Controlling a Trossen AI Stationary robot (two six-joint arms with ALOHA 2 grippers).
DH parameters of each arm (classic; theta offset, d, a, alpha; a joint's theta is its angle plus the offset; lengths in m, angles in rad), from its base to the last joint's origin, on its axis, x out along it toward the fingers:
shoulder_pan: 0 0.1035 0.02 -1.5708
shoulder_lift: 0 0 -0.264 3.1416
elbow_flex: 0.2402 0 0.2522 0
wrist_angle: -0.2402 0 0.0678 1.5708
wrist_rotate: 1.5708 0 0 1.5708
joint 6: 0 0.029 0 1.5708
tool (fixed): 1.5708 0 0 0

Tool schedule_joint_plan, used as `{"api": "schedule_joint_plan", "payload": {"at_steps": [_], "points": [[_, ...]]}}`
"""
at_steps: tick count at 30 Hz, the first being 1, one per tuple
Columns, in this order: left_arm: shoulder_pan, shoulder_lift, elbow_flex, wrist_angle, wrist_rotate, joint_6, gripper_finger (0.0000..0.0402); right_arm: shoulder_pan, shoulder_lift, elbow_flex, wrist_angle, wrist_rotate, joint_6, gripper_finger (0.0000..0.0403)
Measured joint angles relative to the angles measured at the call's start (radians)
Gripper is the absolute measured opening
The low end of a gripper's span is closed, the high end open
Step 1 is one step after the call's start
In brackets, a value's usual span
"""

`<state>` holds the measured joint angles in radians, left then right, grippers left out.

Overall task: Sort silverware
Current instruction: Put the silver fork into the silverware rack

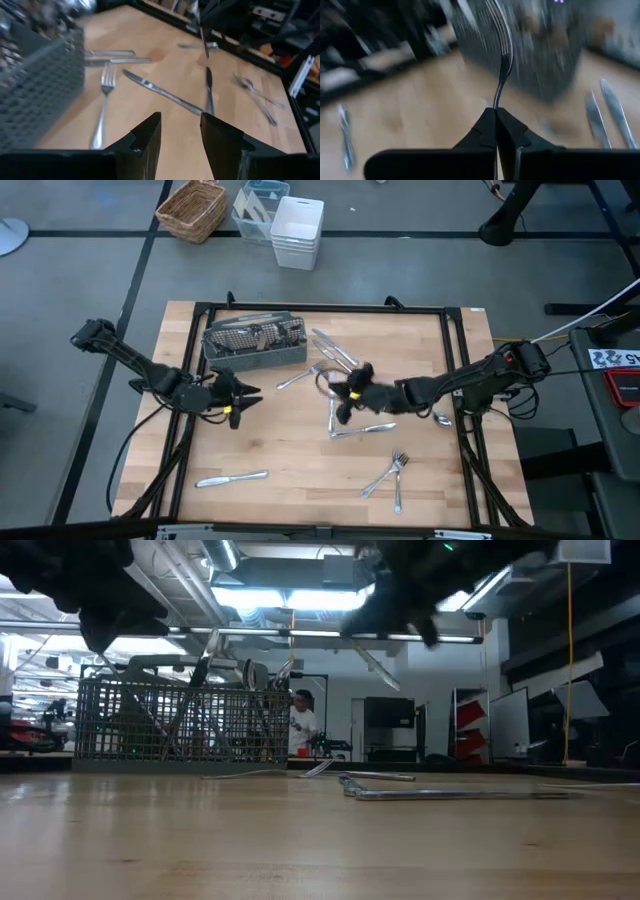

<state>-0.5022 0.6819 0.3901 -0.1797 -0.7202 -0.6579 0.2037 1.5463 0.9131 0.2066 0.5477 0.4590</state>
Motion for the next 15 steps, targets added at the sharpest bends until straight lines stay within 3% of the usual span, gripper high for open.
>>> {"api": "schedule_joint_plan", "payload": {"at_steps": [5,9,15], "points": [[-0.019,-0.063,0.0,-0.029,-0.051,0.013,0.0129,-0.092,0.056,0.001,0.436,-0.117,-0.296,0.0004],[-0.022,-0.069,0.0,-0.03,-0.054,0.03,0.0129,-0.165,0.148,0.015,0.708,-0.262,-0.425,0.0004],[-0.022,-0.066,-0.008,-0.037,-0.054,0.03,0.0129,-0.25,0.347,0.189,0.805,-0.43,-0.518,0.0005]]}}
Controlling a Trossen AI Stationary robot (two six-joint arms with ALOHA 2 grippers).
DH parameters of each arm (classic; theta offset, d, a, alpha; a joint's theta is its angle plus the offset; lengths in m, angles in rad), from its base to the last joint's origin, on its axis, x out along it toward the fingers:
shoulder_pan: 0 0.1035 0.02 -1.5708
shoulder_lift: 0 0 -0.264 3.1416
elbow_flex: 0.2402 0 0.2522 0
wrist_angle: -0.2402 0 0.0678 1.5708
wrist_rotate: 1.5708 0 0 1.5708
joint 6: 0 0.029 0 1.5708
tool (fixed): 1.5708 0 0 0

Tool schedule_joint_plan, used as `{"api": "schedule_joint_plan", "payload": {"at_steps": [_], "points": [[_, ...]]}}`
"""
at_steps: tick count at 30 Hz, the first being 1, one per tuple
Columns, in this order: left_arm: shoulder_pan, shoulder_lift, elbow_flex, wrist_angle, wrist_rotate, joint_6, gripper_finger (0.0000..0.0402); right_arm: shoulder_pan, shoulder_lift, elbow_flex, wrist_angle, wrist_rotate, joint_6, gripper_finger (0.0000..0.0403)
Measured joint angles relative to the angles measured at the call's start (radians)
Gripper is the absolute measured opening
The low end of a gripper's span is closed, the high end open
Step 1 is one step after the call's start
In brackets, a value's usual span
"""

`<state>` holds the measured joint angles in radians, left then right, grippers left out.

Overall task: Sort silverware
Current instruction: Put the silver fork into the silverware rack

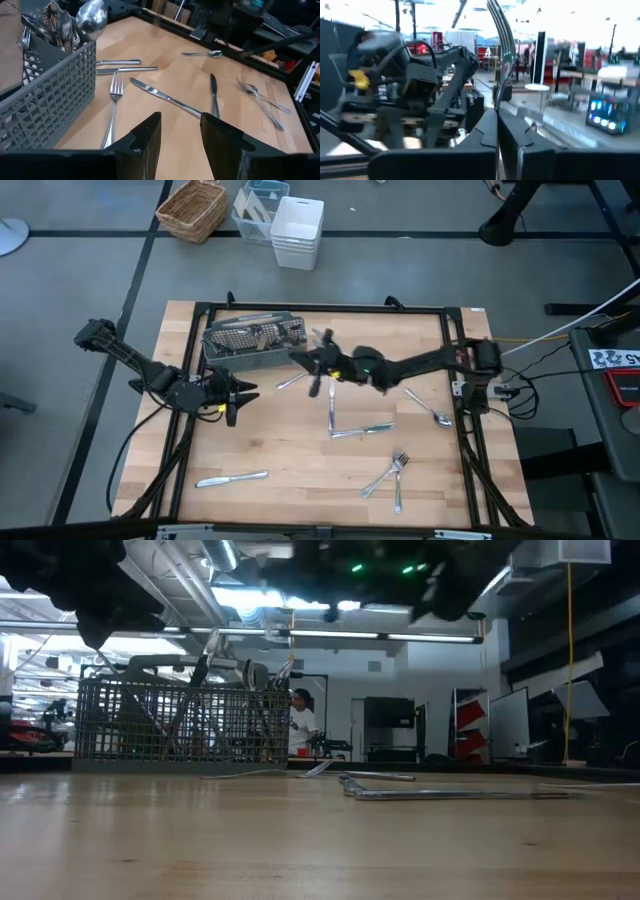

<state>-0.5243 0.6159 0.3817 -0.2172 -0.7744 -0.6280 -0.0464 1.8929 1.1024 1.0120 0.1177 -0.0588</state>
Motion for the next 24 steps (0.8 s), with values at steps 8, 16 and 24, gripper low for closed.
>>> {"api": "schedule_joint_plan", "payload": {"at_steps": [8,16,24], "points": [[0.0,-0.001,0.0,-0.033,0.0,-0.001,0.0129,-0.057,0.234,0.341,-0.028,-0.062,-0.232,0.0005],[0.0,-0.001,0.0,-0.039,0.0,0.0,0.0129,-0.101,0.352,0.483,-0.133,-0.053,-0.268,0.0005],[0.0,0.0,0.0,-0.044,0.0,0.026,0.0129,-0.118,0.37,0.483,-0.24,0.017,-0.292,0.0005]]}}
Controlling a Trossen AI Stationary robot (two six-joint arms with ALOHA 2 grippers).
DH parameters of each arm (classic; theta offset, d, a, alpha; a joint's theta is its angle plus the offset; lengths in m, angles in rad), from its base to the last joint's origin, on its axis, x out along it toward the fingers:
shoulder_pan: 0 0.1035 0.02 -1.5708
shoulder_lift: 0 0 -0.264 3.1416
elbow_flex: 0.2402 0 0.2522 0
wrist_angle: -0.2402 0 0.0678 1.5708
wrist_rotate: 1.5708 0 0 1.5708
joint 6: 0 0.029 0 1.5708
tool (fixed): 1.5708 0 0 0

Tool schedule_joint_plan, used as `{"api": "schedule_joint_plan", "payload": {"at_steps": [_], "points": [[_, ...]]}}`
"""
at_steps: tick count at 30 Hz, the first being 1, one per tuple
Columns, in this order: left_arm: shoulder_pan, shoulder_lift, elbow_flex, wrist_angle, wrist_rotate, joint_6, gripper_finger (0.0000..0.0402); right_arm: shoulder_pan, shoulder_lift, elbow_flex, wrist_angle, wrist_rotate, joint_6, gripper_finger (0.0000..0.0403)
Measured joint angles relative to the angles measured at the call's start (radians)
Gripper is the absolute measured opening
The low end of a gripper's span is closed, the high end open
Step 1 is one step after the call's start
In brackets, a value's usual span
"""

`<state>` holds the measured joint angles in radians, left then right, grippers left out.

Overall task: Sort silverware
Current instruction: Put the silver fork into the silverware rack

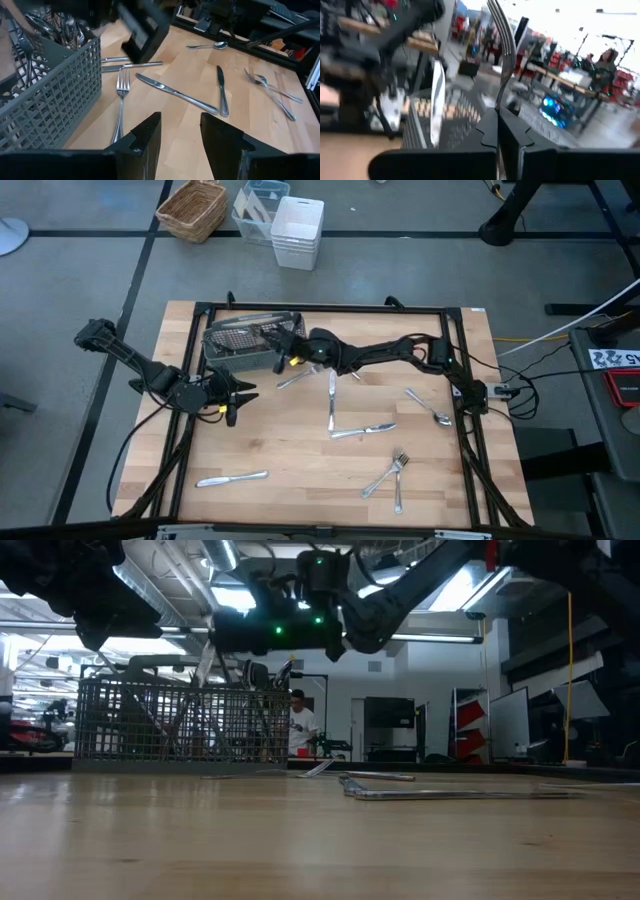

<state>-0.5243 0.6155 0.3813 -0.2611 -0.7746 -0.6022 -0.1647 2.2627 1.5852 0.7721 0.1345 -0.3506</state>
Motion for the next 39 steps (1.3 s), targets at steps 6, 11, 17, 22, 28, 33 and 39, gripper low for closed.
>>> {"api": "schedule_joint_plan", "payload": {"at_steps": [6,11,17,22,28,33,39], "points": [[0.0,0.0,0.0,-0.018,0.0,0.0,0.0129,0.0,0.0,0.0,-0.067,0.014,-0.003,0.0005],[0.0,0.0,0.0,-0.023,0.0,0.0,0.0129,0.0,0.0,0.0,-0.071,0.014,-0.003,0.0005],[0.0,0.0,0.0,-0.023,0.0,0.0,0.0129,0.0,0.0,0.0,-0.072,0.014,-0.003,0.0005],[0.0,0.0,0.0,-0.023,0.0,0.0,0.0129,0.0,0.0,0.0,-0.087,0.018,0.002,0.0005],[0.0,0.0,0.0,-0.023,0.0,0.0,0.0129,0.001,-0.001,0.0,-0.122,0.127,0.004,0.0013],[0.0,0.0,0.0,-0.023,0.0,0.0,0.0129,0.001,-0.001,0.0,-0.127,0.161,0.005,0.006],[0.0,0.0,0.0,-0.023,0.0,0.0,0.0129,0.001,-0.001,0.0,-0.127,0.197,0.005,0.0106]]}}
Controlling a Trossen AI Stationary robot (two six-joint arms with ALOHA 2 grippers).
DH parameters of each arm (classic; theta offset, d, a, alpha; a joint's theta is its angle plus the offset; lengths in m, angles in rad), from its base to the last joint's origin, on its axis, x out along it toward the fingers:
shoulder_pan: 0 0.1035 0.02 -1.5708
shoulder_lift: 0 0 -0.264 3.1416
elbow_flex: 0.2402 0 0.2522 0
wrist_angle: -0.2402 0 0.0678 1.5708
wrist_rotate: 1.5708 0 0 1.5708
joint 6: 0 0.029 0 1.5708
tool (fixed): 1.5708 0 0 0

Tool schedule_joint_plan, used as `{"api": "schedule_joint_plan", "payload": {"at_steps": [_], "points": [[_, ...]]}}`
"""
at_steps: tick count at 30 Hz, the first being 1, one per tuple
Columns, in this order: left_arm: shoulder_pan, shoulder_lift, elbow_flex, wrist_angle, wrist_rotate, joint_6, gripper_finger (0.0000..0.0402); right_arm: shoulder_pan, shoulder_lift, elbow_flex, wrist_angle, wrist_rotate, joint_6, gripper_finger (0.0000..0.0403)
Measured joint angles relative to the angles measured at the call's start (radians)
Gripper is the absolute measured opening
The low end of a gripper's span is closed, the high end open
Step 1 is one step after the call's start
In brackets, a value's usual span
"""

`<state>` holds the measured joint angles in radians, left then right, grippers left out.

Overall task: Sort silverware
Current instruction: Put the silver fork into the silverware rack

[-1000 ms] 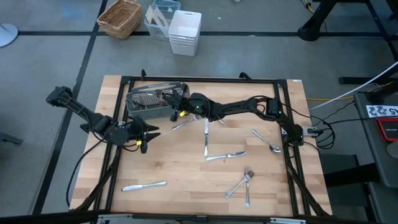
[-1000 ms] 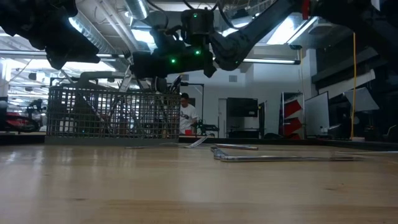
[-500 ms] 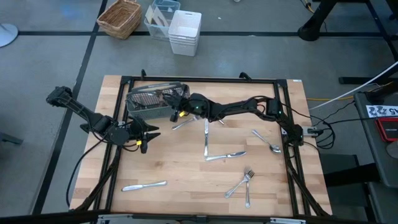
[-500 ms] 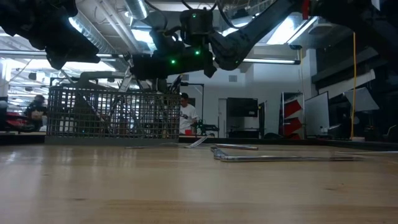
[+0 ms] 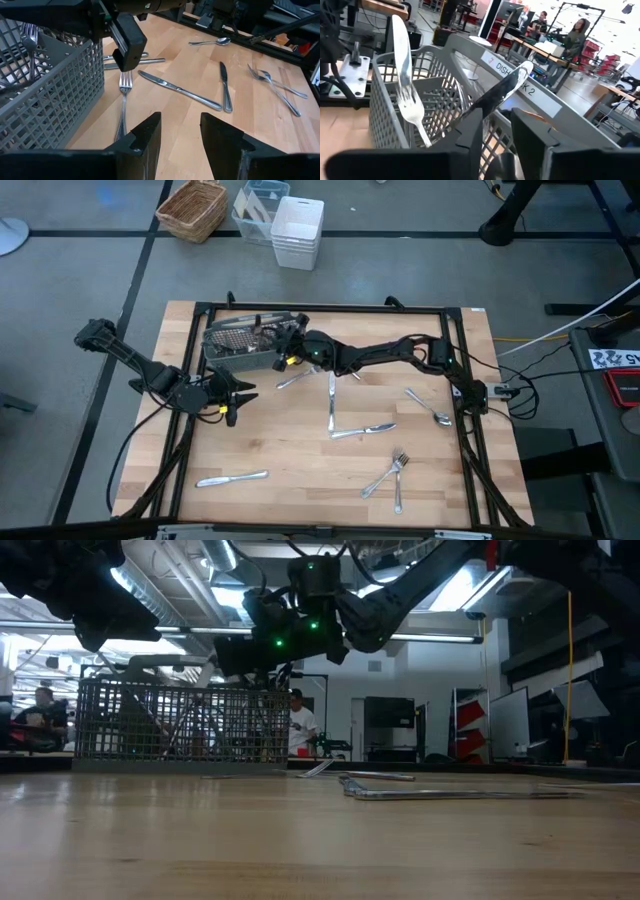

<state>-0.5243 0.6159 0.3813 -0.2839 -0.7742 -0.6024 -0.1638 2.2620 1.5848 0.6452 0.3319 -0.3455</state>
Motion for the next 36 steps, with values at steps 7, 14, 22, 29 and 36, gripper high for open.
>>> {"api": "schedule_joint_plan", "payload": {"at_steps": [7,14,22,29,36], "points": [[0.0,0.0,0.0,0.001,0.026,-0.015,0.0129,0.008,-0.021,0.0,0.015,0.007,0.0,0.0109],[0.0,-0.001,0.0,0.002,0.181,-0.017,0.0129,0.046,-0.101,0.0,0.015,-0.002,-0.001,0.0108],[0.0,0.003,0.0,0.003,0.516,-0.057,0.0129,0.12,-0.182,0.0,-0.051,-0.002,-0.001,0.0108],[-0.03,0.057,0.0,0.003,0.617,-0.108,0.0129,0.203,-0.22,0.0,-0.265,-0.002,-0.002,0.0108],[-0.034,0.182,0.0,0.008,0.622,-0.132,0.0129,0.279,-0.224,0.0,-0.516,-0.001,-0.002,0.0108]]}}
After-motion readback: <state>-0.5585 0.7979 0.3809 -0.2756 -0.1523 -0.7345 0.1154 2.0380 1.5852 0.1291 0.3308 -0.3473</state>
